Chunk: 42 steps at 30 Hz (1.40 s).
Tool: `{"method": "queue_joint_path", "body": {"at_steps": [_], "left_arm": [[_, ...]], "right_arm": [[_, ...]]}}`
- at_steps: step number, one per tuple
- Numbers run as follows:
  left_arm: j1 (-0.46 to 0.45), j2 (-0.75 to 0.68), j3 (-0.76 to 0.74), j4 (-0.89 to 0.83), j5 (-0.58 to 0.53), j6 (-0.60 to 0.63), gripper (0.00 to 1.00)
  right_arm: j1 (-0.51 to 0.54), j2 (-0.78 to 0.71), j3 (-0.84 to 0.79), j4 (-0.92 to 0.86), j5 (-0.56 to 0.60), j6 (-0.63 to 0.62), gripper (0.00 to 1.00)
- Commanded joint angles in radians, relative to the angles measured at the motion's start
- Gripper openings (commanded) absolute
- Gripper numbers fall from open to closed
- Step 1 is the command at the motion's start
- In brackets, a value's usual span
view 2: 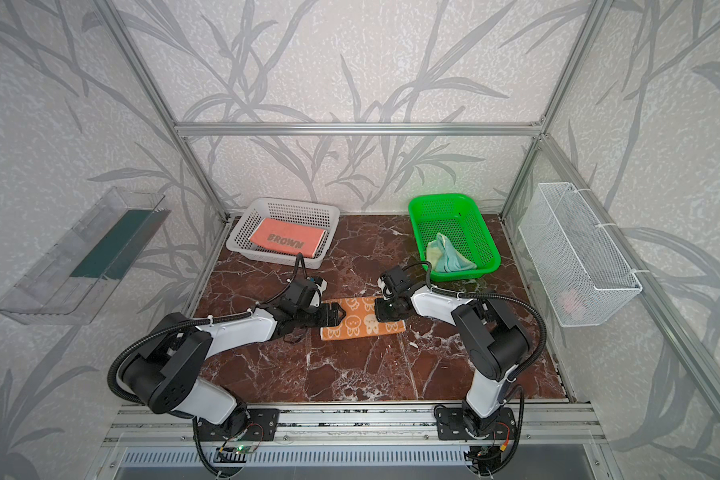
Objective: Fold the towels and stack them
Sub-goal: 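Grasp the ends of the folded orange towel with both grippers, then carry the orange towel to the white basket with left gripper while right releases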
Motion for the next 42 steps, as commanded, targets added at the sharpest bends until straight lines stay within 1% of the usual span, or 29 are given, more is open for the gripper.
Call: {"method": "queue_joint_path", "body": {"at_steps": [1, 3, 6, 7, 8, 9, 10, 11, 13, 16, 18, 19, 20, 22, 25, 29, 31, 32, 34, 39, 40, 41, 42], "left_arm": [[-0.027, 0.062, -0.024, -0.054, 0.013, -0.048, 0.87], [-0.031, 0.076, -0.024, -0.041, 0.009, -0.059, 0.86], [-0.034, 0.098, -0.023, -0.017, 0.009, -0.068, 0.79], [-0.033, 0.105, -0.024, -0.003, 0.013, -0.071, 0.76], [-0.035, 0.114, -0.025, 0.013, 0.018, -0.072, 0.71], [-0.036, 0.12, -0.024, 0.019, 0.023, -0.072, 0.7], [-0.038, 0.126, -0.022, 0.027, 0.027, -0.074, 0.66], [-0.038, 0.13, -0.021, 0.035, 0.034, -0.072, 0.59], [-0.04, 0.136, -0.019, 0.039, 0.04, -0.071, 0.49], [-0.039, 0.141, -0.013, 0.035, 0.039, -0.063, 0.37], [-0.04, 0.151, 0.006, 0.01, 0.039, -0.044, 0.24], [-0.041, 0.158, 0.017, -0.007, 0.039, -0.036, 0.21], [-0.041, 0.165, 0.029, -0.021, 0.037, -0.026, 0.14], [-0.043, 0.176, 0.052, -0.047, 0.032, -0.011, 0.06], [-0.044, 0.175, 0.083, -0.088, 0.012, 0.013, 0.0], [-0.05, 0.164, 0.157, -0.188, -0.029, 0.079, 0.0], [-0.054, 0.166, 0.216, -0.269, -0.058, 0.122, 0.0], [-0.059, 0.168, 0.246, -0.31, -0.091, 0.14, 0.0], [-0.06, 0.168, 0.289, -0.363, -0.13, 0.173, 0.0], [-0.061, 0.166, 0.415, -0.465, -0.16, 0.248, 0.0], [-0.061, 0.17, 0.443, -0.486, -0.17, 0.266, 0.0], [-0.06, 0.178, 0.48, -0.513, -0.178, 0.288, 0.0], [-0.057, 0.188, 0.517, -0.541, -0.183, 0.308, 0.0]], "right_arm": [[0.006, 0.037, 0.009, -0.024, 0.006, 0.005, 0.17], [0.007, 0.04, 0.008, -0.022, 0.006, 0.005, 0.17], [0.007, 0.044, 0.001, -0.02, 0.003, 0.005, 0.17], [0.006, 0.045, -0.001, -0.019, -0.001, 0.005, 0.17], [0.007, 0.045, -0.004, -0.016, -0.004, 0.003, 0.17], [0.006, 0.047, -0.005, -0.015, -0.005, 0.003, 0.17], [0.006, 0.048, -0.007, -0.016, -0.008, 0.002, 0.17], [0.008, 0.048, -0.009, -0.016, -0.006, 0.001, 0.17], [0.009, 0.047, -0.012, -0.013, -0.007, 0.001, 0.17], [0.009, 0.05, -0.012, -0.012, -0.007, 0.0, 0.17], [0.01, 0.051, -0.011, -0.013, -0.008, 0.0, 0.17], [0.012, 0.05, -0.011, -0.013, -0.008, 0.0, 0.17], [0.011, 0.05, -0.01, -0.014, -0.009, 0.001, 0.17], [0.012, 0.045, -0.008, -0.014, -0.01, -0.003, 0.17], [0.011, 0.027, -0.004, -0.018, -0.007, -0.011, 0.17], [0.011, -0.013, 0.012, -0.033, 0.033, -0.043, 0.2], [0.01, -0.036, 0.022, -0.04, 0.049, -0.062, 0.26], [0.009, -0.047, 0.026, -0.041, 0.059, -0.073, 0.3], [0.011, -0.092, 0.028, -0.04, 0.086, -0.094, 0.4], [0.005, -0.213, 0.007, -0.038, 0.174, -0.191, 0.6], [0.004, -0.235, 0.0, -0.039, 0.196, -0.209, 0.66], [0.002, -0.27, -0.012, -0.033, 0.213, -0.236, 0.75], [0.0, -0.3, -0.026, -0.027, 0.229, -0.257, 0.87]]}}
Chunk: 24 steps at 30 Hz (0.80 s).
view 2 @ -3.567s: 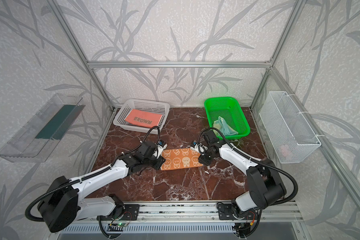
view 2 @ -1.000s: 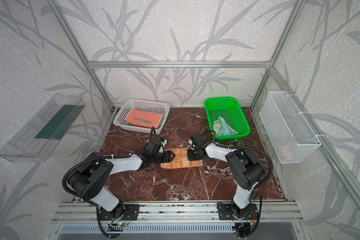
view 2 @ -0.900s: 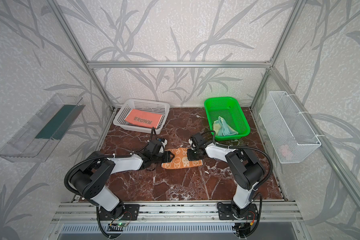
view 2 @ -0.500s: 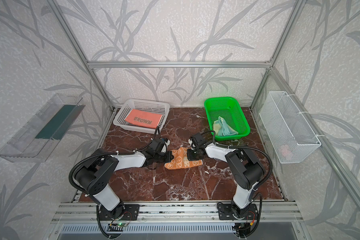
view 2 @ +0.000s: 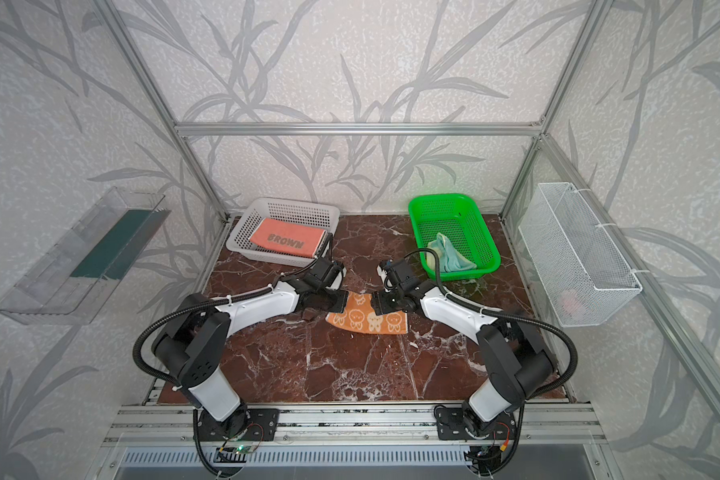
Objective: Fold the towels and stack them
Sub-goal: 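Carry the orange towel to the white basket with left gripper while right releases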
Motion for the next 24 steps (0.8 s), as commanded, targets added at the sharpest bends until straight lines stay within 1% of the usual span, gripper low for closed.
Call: {"method": "queue_joint_path", "body": {"at_steps": [1, 2, 7, 9, 10, 12, 14, 17, 24], "left_arm": [[0.003, 0.035, 0.12, -0.139, -0.051, 0.106, 0.0], [0.006, 0.051, 0.161, -0.171, -0.055, 0.124, 0.0], [0.024, 0.132, 0.36, -0.3, -0.075, 0.207, 0.0], [0.037, 0.167, 0.443, -0.349, -0.087, 0.232, 0.0], [0.041, 0.183, 0.484, -0.38, -0.112, 0.23, 0.0], [0.052, 0.223, 0.569, -0.43, -0.162, 0.264, 0.0], [0.064, 0.264, 0.662, -0.486, -0.19, 0.301, 0.0], [0.092, 0.335, 0.812, -0.57, -0.197, 0.337, 0.0], [0.157, 0.487, 1.145, -0.737, -0.209, 0.398, 0.0]], "right_arm": [[-0.009, -0.107, -0.042, 0.007, 0.103, -0.092, 0.97], [-0.013, -0.137, -0.069, 0.035, 0.112, -0.101, 0.99], [-0.019, -0.287, -0.193, 0.16, 0.165, -0.097, 0.99], [-0.02, -0.341, -0.248, 0.233, 0.165, -0.109, 0.99], [-0.021, -0.358, -0.272, 0.263, 0.161, -0.117, 0.99], [-0.021, -0.384, -0.304, 0.312, 0.152, -0.127, 0.99], [-0.021, -0.387, -0.309, 0.322, 0.144, -0.14, 0.99], [-0.021, -0.359, -0.304, 0.324, 0.127, -0.157, 0.99], [-0.021, -0.272, -0.299, 0.352, 0.073, -0.15, 0.99]]}}
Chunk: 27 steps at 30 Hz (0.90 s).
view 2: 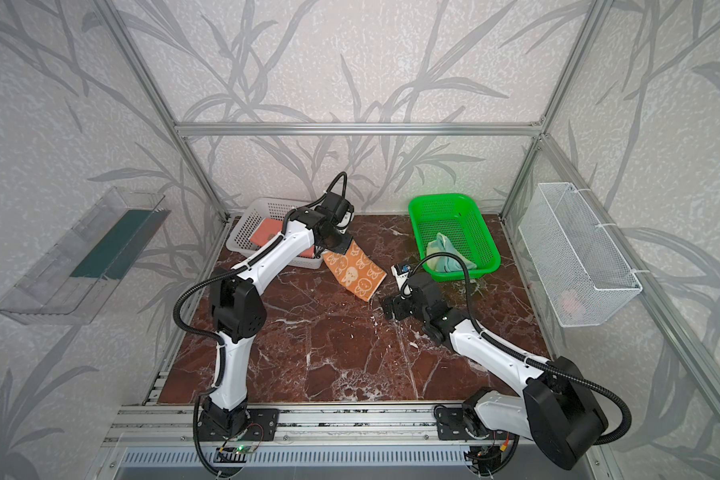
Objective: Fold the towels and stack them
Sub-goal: 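Carry the orange towel to the white basket with left gripper while right releases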
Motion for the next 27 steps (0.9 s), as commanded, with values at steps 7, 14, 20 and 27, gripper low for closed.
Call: {"method": "queue_joint_path", "body": {"at_steps": [7, 14, 20, 27], "left_arm": [[0.089, 0.162, 0.382, -0.263, -0.034, 0.104, 0.0], [0.18, 0.149, 0.416, -0.236, 0.016, 0.098, 0.0], [0.262, 0.139, 0.42, -0.234, 0.046, 0.114, 0.0], [0.33, 0.154, 0.413, -0.223, 0.017, 0.19, 0.0]], "right_arm": [[-0.004, 0.074, 0.01, 0.049, -0.051, -0.019, 0.99], [-0.004, 0.098, 0.007, 0.065, -0.06, -0.023, 0.99], [-0.003, 0.129, 0.013, 0.074, -0.079, -0.017, 0.99], [-0.002, 0.161, 0.017, 0.078, -0.095, -0.007, 0.99]]}}
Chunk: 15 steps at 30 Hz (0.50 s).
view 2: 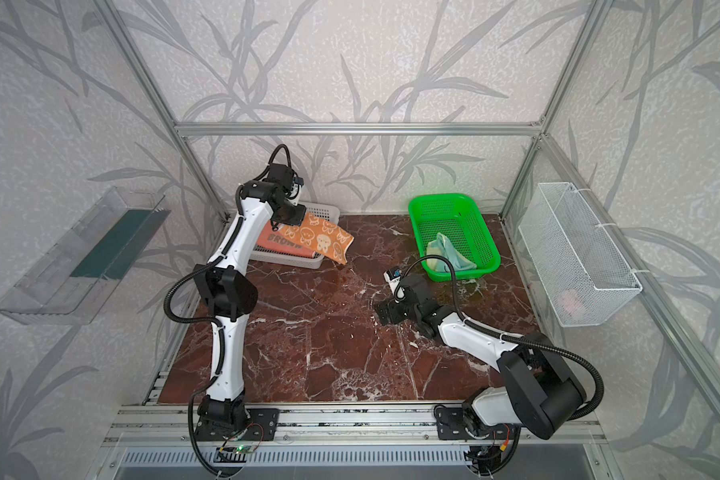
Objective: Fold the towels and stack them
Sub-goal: 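Carry the orange towel to the white basket with left gripper while right releases, then lower the orange towel onto the pink towel and open the left gripper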
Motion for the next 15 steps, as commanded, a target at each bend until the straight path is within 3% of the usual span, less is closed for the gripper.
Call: {"method": "queue_joint_path", "body": {"at_steps": [1, 15], "left_arm": [[0.029, 0.004, 0.026, -0.014, -0.02, 0.06, 0.0], [0.099, 0.098, -0.009, 0.143, -0.044, 0.163, 0.0]], "right_arm": [[-0.002, 0.02, 0.018, 0.021, -0.016, 0.008, 0.99], [0.03, 0.056, 0.063, -0.055, -0.014, 0.037, 0.99]]}}
